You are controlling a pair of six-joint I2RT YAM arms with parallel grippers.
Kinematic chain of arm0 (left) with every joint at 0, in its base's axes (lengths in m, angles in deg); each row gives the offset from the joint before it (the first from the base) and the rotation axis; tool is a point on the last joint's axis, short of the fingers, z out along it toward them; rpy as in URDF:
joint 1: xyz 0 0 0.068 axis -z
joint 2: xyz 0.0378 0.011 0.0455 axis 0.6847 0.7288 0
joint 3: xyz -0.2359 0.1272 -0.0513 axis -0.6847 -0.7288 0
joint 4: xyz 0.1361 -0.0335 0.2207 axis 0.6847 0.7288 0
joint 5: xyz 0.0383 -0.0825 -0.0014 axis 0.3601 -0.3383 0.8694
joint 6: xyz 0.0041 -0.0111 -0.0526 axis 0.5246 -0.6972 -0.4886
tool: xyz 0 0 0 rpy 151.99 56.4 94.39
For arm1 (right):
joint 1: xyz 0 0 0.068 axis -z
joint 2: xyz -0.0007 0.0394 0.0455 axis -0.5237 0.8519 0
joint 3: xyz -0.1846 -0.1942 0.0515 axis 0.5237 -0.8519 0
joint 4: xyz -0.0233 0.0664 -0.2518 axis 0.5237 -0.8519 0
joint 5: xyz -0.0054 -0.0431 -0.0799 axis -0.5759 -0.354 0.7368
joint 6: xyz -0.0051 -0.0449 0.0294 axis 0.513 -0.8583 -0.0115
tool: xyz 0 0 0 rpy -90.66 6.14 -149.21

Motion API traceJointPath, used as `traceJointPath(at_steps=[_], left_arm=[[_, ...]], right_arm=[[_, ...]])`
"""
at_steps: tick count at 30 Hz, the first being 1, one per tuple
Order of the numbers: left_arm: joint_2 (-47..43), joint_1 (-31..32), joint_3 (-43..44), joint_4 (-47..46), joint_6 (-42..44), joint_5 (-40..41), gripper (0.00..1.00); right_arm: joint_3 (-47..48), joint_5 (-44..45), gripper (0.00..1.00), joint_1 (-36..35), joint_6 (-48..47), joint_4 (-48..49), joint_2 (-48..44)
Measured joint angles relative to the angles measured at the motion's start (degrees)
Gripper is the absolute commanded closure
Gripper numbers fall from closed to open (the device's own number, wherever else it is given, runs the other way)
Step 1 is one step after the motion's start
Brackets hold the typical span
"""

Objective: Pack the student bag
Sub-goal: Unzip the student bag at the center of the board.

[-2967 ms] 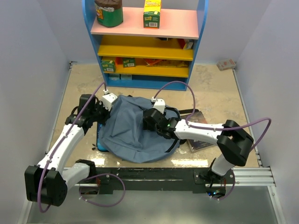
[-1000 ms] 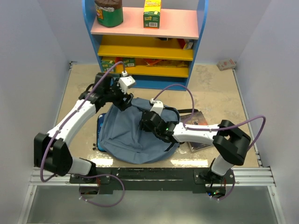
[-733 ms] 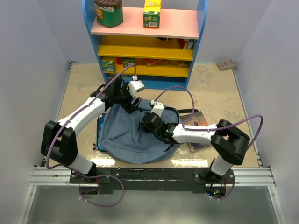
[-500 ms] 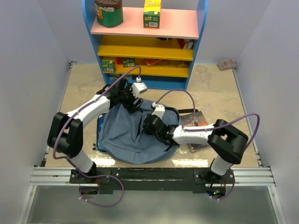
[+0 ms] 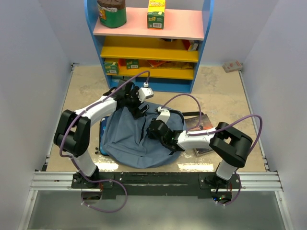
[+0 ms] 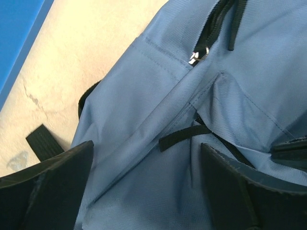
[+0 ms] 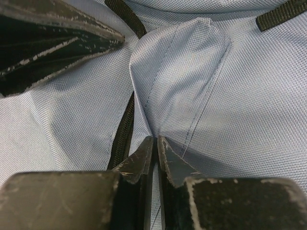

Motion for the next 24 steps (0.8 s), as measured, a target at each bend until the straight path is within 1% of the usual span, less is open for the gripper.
traceJointPath(at_steps=[3,6,7,9,10,12,13,14,15,17,18,20,21,24], left_arm=[[0.13,0.04,0.37,0.44,2.21,-1.44,0.00],[0.15,0.11,0.46,1.18,5.46,-2.91,0.04],[0.26,0.15,0.55,1.66,6.67,-3.39,0.10],[1.01,0.35,1.62,3.41,9.18,-4.15,0.17],[1.44,0.48,2.12,4.00,9.79,-4.31,0.26],[2.29,0.83,2.99,5.14,11.39,-4.66,0.37],[2.69,1.01,3.21,5.64,12.44,-4.85,0.47],[2.86,1.22,3.21,5.86,12.87,-4.94,0.53],[2.97,1.36,3.21,6.10,13.29,-5.05,0.64],[3.04,1.77,3.21,5.99,14.23,-5.11,0.73],[3.04,1.95,3.21,5.77,14.71,-5.05,0.84],[3.04,2.29,3.21,5.55,15.37,-4.76,0.93],[3.04,2.45,3.21,5.64,15.76,-4.66,0.99],[3.02,2.80,3.19,5.70,16.24,-4.02,1.00]], right_arm=[[-0.63,-0.07,0.92,0.00,0.28,1.16,0.04],[-1.38,-0.07,0.93,0.00,0.57,2.47,0.04],[-1.60,-0.07,0.94,0.00,0.63,2.84,0.04],[-1.90,-0.07,0.95,0.00,0.83,3.39,0.04],[-1.99,-0.07,0.96,0.00,0.96,3.56,0.04],[-2.21,-0.09,0.96,0.00,1.07,3.96,0.02],[-2.29,-0.11,0.97,0.00,1.18,4.11,0.02],[-2.47,-0.20,0.97,0.00,1.27,4.42,0.02],[-2.56,-0.22,0.98,0.02,1.33,4.55,0.02],[-2.71,-0.26,0.98,0.04,1.46,4.81,0.00],[-2.82,-0.26,0.98,0.04,1.55,4.98,-0.02],[-3.04,-0.31,0.98,0.04,1.81,5.14,-0.22],[-3.21,-0.37,0.98,0.04,1.90,5.20,-0.35],[-3.85,-0.90,0.98,0.17,2.16,5.20,-1.01]])
